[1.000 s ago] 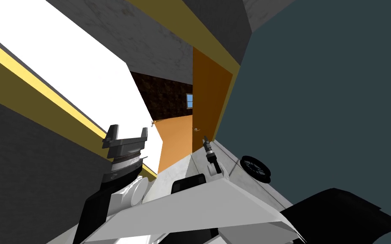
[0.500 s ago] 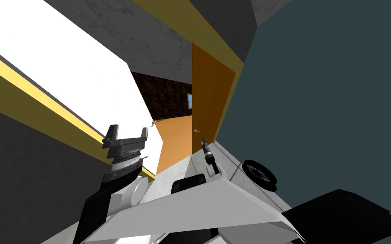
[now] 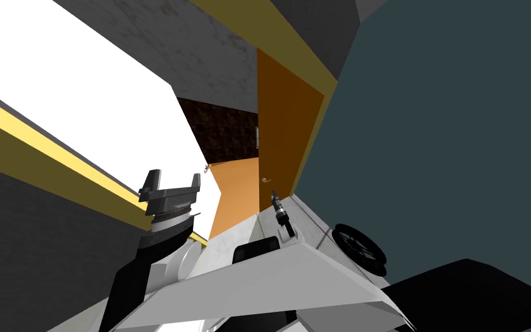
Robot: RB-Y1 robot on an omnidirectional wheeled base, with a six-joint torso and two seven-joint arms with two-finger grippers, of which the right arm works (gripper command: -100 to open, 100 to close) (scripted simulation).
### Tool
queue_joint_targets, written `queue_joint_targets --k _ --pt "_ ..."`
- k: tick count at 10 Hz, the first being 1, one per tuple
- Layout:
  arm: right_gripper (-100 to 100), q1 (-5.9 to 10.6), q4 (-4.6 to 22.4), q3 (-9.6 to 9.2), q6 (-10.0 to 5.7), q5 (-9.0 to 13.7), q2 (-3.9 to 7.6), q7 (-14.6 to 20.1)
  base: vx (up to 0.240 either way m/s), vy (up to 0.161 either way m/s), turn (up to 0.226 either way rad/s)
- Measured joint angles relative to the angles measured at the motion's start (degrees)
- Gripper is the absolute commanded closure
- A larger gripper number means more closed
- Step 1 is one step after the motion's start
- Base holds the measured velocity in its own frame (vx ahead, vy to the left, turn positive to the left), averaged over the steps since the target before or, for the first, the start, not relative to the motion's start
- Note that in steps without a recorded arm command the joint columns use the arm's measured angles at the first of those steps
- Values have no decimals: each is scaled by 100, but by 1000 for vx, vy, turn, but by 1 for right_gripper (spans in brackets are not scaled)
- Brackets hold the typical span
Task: Push the door open
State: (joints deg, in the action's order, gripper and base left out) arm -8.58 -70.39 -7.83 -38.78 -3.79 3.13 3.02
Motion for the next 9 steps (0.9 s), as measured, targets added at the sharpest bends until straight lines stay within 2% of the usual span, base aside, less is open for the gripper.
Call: queue_joint_targets --k 7,9 --pt "-100 385 1091 -132 -190 42 -136 -75 73 -93 54" --pt "-100 423 1284 -191 -208 52 -152 -72 78 -112 49"
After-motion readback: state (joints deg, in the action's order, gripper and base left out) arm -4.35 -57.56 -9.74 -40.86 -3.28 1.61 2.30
